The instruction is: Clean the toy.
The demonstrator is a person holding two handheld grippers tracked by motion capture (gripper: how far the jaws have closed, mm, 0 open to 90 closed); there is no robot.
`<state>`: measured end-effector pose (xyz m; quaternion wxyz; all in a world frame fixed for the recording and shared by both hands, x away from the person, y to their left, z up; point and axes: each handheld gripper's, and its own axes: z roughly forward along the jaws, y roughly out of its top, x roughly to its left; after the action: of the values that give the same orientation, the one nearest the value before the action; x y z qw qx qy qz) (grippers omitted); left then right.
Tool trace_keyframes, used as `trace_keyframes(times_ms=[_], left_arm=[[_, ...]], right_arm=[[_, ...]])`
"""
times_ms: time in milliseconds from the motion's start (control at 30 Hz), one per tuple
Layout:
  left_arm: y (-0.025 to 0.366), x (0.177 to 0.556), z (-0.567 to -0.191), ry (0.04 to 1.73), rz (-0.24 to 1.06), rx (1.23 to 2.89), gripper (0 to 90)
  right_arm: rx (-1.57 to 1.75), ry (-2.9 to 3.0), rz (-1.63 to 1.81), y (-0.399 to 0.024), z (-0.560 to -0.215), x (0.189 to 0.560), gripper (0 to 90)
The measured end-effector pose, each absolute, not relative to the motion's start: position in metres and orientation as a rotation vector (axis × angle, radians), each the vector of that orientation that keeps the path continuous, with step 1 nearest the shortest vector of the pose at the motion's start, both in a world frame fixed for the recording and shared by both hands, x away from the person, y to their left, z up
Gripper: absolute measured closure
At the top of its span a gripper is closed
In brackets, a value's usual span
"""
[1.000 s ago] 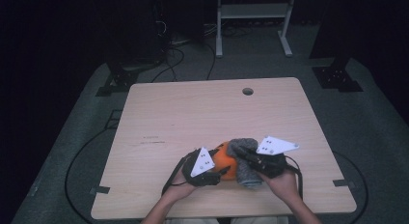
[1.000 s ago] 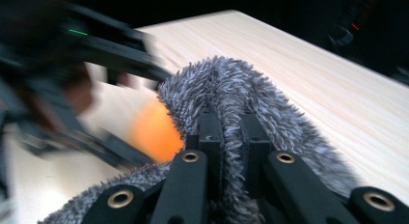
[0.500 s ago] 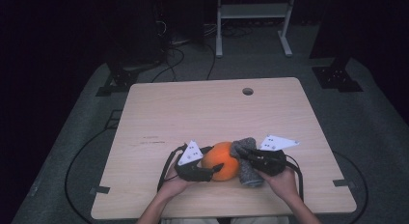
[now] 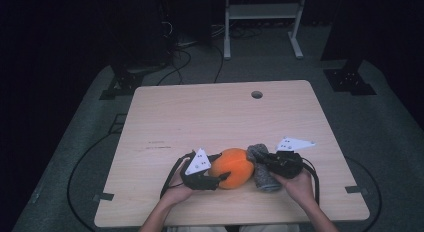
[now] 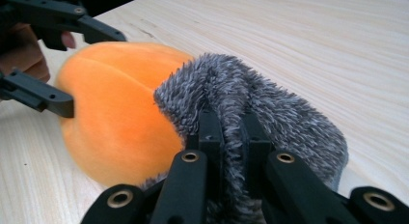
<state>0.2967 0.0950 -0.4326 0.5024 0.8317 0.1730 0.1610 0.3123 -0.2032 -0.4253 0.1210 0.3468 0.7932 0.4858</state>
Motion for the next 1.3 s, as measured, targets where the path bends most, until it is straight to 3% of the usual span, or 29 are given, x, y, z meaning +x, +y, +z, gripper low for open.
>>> trace_keyframes(times_ms=[167, 433, 600, 767, 1000, 1167, 1233, 1300], left_arm=[[0.095, 0.296, -0.433, 0.377, 0.389, 2.021, 34.9], [0.102, 0.301, -0.434, 0.402, 0.353, 2.005, 33.9], [0.100, 0.298, -0.435, 0.351, 0.355, 2.021, 34.5], [0.103, 0.300, -0.434, 0.365, 0.348, 2.022, 34.2], [0.106, 0.303, -0.433, 0.386, 0.302, 2.016, 25.1], [0.102, 0.309, -0.432, 0.493, 0.249, 2.034, 7.4], [0.101, 0.311, -0.435, 0.478, 0.206, 2.054, 12.0], [0.101, 0.307, -0.434, 0.432, 0.271, 2.059, 26.3]], right_arm=[[0.914, 2.285, 1.519, -0.195, -0.412, 0.306, 82.1], [1.038, 2.335, 1.407, -0.207, -0.428, 0.315, 82.1], [0.920, 2.295, 1.535, -0.199, -0.412, 0.310, 82.0], [0.992, 2.359, 1.473, -0.201, -0.425, 0.315, 82.1], [0.979, 2.329, 1.502, -0.202, -0.418, 0.314, 82.0], [0.986, 2.360, 1.482, -0.199, -0.423, 0.314, 82.1], [0.967, 2.378, 1.474, -0.198, -0.421, 0.308, 82.1], [0.958, 2.392, 1.488, -0.197, -0.420, 0.307, 82.1]])
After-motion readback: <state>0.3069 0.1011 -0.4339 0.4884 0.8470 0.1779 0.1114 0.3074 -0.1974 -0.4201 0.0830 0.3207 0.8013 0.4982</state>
